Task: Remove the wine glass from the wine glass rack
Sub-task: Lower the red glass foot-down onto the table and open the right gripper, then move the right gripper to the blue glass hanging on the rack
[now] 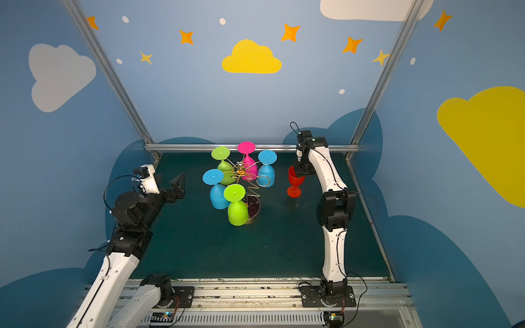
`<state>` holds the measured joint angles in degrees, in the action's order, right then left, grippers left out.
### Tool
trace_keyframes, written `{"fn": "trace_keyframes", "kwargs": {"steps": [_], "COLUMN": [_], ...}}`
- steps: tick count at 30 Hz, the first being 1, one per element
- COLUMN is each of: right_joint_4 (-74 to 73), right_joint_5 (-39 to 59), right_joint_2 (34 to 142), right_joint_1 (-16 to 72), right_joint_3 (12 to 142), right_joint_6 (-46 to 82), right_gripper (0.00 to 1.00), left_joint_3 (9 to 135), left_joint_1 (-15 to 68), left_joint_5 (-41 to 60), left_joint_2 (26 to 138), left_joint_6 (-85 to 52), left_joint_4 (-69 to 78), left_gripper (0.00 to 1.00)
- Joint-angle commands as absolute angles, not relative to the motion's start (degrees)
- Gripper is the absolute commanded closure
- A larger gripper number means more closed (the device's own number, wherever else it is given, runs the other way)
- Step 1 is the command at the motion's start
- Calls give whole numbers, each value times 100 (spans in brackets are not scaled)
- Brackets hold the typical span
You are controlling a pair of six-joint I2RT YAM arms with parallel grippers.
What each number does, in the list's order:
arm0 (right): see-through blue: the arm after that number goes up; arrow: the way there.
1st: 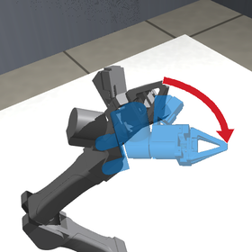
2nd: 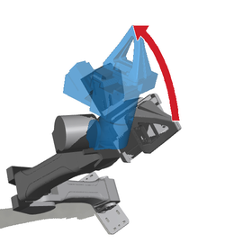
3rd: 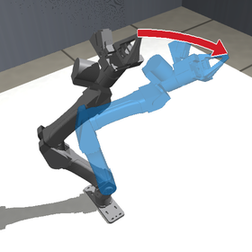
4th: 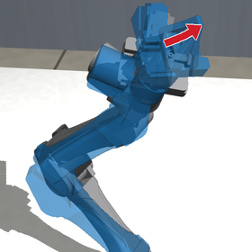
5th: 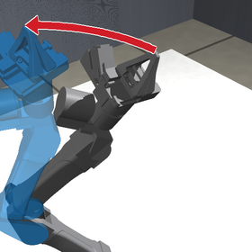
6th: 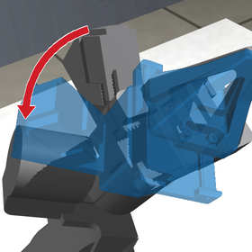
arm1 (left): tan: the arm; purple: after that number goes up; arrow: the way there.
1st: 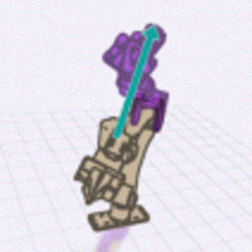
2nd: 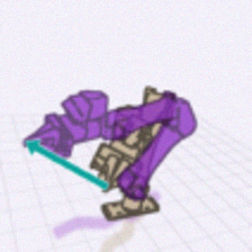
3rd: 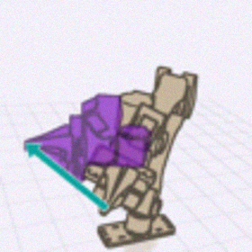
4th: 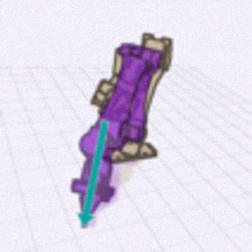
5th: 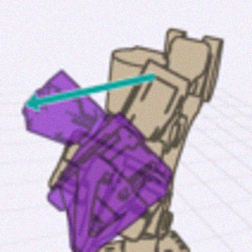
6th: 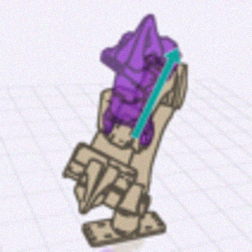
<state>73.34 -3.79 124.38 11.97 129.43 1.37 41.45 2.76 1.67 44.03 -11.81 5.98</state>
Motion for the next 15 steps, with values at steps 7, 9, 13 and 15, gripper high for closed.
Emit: {"fn": "trace_keyframes", "kwargs": {"steps": [7, 9, 13, 15], "right_joint_4": [6581, 6247, 5250, 4201], "right_joint_5": [639, 1061, 2170, 2754], "right_joint_2": [10988, 10580, 9621, 8982], "right_joint_1": [1008, 954, 882, 816], "right_joint_3": [12207, 11789, 10617, 9670], "right_joint_6": [629, 777, 1214, 1732], "right_gripper": [50, 50, 49, 47], "left_joint_3": [4095, 4093, 4083, 4083], "left_joint_1": [255, 255, 253, 248], "left_joint_5": [220, 221, 239, 241], "left_joint_2": [4368, 4373, 4364, 4360], "left_joint_6": [-1162, -1166, -1170, -1181], "left_joint_4": [615, 615, 623, 624], "left_gripper": [1, 1, 1, 1]}}
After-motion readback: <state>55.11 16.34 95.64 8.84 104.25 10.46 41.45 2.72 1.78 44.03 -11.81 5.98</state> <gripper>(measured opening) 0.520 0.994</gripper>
